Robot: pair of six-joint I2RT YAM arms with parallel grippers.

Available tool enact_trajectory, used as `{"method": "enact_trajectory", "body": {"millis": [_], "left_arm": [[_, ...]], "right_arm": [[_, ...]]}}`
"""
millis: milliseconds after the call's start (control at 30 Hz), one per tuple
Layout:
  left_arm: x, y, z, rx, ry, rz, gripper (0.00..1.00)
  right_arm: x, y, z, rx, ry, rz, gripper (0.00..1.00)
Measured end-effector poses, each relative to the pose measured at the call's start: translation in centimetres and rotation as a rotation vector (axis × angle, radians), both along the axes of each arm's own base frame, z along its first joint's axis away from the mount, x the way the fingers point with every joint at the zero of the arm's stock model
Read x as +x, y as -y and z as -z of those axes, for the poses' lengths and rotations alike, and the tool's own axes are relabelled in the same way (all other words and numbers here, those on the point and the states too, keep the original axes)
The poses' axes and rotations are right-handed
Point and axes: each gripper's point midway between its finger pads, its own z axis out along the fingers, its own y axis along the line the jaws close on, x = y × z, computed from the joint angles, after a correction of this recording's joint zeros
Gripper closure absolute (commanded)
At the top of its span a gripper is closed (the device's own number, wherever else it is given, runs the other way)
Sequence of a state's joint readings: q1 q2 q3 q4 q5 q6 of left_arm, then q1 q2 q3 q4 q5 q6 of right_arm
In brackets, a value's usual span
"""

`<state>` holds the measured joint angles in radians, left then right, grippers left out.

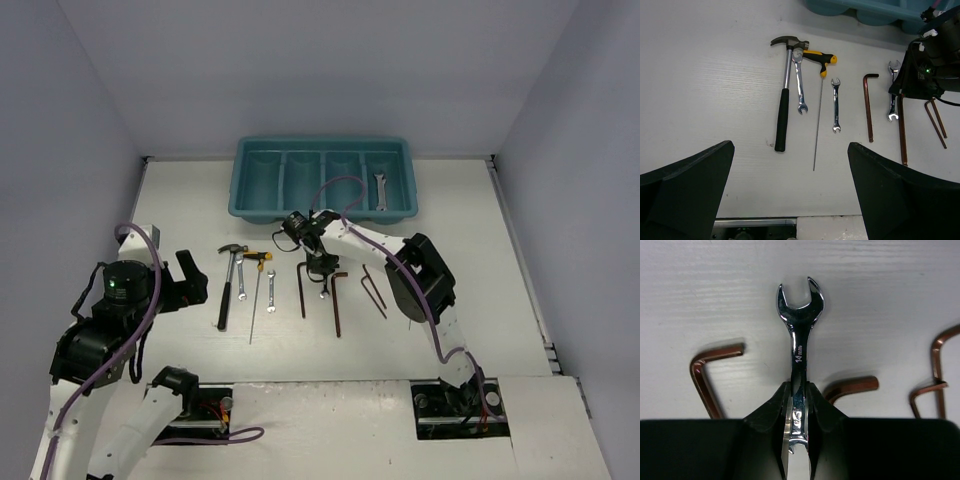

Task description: Sort the tools into containers

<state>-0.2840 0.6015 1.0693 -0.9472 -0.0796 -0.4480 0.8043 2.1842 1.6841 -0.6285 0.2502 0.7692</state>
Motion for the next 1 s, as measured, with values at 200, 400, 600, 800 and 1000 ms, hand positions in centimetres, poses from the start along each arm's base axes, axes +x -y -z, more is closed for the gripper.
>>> {"method": "enact_trajectory", "body": {"millis": [200,400,600,800,1000], "left_arm": [[0.3,0.1,0.4,0.006,-0.023,0.002,0.03],[0.5,0.6,0.7,-0.001,-0.045,0.022,0.02],[1.0,1.5,1.5,-0.014,-0.099,0.049,0.03],[1.9,2.6,3.0,-0.041,-0.188,0.060,0.03],[3.3,3.8,4.8,-0.060,-0.279,0.055,0.03]], "right_arm": [[0.8,1.7,-4.5,-0.048,0.089,-0.074,1.00],[4.5,3.9,-13.2,-0.011,0.248,-0.127,1.00],[13.2,11.0,-20.6,-0.032,0.415,-0.090,1.00],[20.0,17.0,-19.9,-0.089,0.435,-0.068,1.00],[24.7,17.8,-11.6,-0.078,0.333,-0.123,1.00]]}}
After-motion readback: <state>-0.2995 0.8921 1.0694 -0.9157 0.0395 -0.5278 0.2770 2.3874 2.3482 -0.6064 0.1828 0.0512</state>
